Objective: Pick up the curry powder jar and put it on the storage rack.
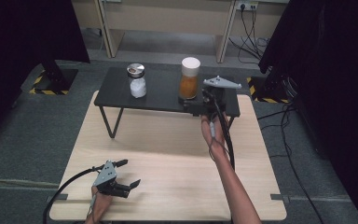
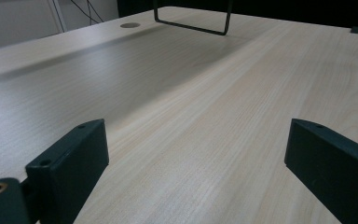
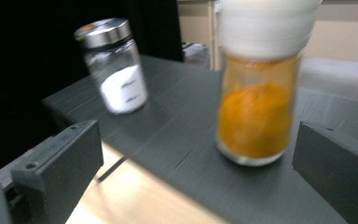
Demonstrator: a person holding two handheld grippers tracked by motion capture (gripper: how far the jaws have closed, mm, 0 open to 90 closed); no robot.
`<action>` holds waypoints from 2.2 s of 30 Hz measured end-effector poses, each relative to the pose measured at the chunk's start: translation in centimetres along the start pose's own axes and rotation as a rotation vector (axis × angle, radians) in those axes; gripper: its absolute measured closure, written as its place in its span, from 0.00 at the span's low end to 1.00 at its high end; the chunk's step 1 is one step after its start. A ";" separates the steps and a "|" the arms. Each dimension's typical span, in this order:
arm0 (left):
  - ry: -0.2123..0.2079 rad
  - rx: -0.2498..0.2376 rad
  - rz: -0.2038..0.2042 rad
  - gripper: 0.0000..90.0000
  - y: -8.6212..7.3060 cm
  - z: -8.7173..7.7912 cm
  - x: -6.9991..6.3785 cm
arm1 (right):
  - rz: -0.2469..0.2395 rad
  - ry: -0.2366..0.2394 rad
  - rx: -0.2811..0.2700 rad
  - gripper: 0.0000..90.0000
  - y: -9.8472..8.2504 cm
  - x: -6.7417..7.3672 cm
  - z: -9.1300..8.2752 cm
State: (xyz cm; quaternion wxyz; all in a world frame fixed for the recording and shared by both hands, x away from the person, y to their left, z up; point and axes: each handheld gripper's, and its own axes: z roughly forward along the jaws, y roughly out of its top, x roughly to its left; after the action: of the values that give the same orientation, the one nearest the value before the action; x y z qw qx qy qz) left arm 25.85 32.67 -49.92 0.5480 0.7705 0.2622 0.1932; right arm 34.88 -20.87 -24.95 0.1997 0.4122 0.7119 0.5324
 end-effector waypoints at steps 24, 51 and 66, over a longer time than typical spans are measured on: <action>0.001 0.002 0.002 0.06 0.0 0.0 0.0 | -0.072 0.163 -0.046 0.02 -14.6 0.3 -3.0; 0.001 0.002 -0.002 0.06 0.0 0.0 0.0 | -0.132 0.142 0.001 0.01 -25.8 -0.2 -0.9; -0.004 -0.008 -0.013 0.06 -0.2 -0.2 0.2 | -0.174 0.114 0.056 0.02 -25.9 0.6 0.1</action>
State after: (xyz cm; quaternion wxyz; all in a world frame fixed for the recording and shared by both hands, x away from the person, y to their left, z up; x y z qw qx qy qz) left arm 25.84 32.96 -50.04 0.5530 0.7668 0.2654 0.1893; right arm 24.84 -22.74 -48.82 0.1928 0.3233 0.7696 0.5157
